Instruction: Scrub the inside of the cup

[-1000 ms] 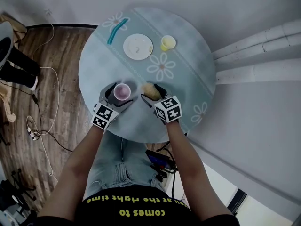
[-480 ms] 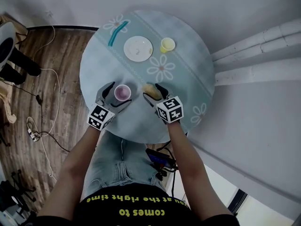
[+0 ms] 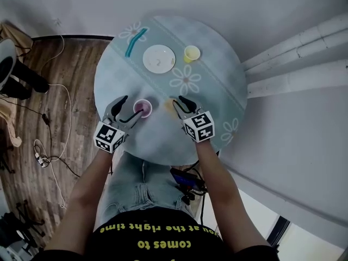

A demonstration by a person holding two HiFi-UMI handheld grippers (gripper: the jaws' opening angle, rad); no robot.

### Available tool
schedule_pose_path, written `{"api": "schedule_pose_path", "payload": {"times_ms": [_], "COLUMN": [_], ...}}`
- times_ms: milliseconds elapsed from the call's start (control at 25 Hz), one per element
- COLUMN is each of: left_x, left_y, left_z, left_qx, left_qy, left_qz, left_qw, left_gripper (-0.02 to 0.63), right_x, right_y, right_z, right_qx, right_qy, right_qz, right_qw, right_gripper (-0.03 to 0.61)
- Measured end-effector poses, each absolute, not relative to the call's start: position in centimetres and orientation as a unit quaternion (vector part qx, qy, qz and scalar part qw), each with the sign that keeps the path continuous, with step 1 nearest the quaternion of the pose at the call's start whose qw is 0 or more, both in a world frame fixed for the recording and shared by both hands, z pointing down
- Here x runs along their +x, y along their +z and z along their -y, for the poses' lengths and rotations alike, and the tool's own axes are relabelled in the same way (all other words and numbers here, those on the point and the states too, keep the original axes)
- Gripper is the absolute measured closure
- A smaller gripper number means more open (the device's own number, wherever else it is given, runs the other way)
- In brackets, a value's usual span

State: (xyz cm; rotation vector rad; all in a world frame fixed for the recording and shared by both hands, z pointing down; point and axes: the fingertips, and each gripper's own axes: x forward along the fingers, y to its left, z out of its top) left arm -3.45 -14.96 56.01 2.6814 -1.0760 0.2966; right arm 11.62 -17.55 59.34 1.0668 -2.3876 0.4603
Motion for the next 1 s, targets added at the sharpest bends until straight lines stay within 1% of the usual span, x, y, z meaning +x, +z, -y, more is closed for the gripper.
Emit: {"api": "schedule_pose_path", "payload": {"times_ms": [80, 200, 320, 400, 560, 1000], "left_x": [-3.9, -4.4, -4.6, -4.5, -4.1, -3.1], "left_y": [55.6, 54.9, 54.2, 54.1, 53.4, 50.5], "left_z": [15.2, 15.5, 15.8, 15.8, 15.8, 16.2], "left_qx": [0.914, 0.911, 0.908, 0.91, 0.914, 0.92], "left_qy": [0.098, 0.1, 0.103, 0.106, 0.102, 0.081], "left_qz": [0.375, 0.387, 0.396, 0.391, 0.383, 0.379], "left_qw": [0.116, 0.101, 0.094, 0.093, 0.088, 0.064], "left_gripper": [0.312, 0.338, 0.391, 0.433, 0.488, 0.6], "right_x": [11.7, 11.6, 11.7, 11.9, 12.3, 12.7], "right_y": [58.8, 58.2, 57.2, 56.5, 55.3, 51.5], "right_z": [17.7, 17.9, 18.3, 18.6, 18.6, 18.2], "right_qx": [0.396, 0.398, 0.399, 0.401, 0.407, 0.423], "right_qy": [0.164, 0.156, 0.146, 0.142, 0.136, 0.109], "right_qz": [0.872, 0.874, 0.877, 0.878, 0.878, 0.883], "right_qw": [0.235, 0.23, 0.226, 0.22, 0.21, 0.171], "right_gripper": [0.492, 0.534, 0.569, 0.571, 0.571, 0.571]}}
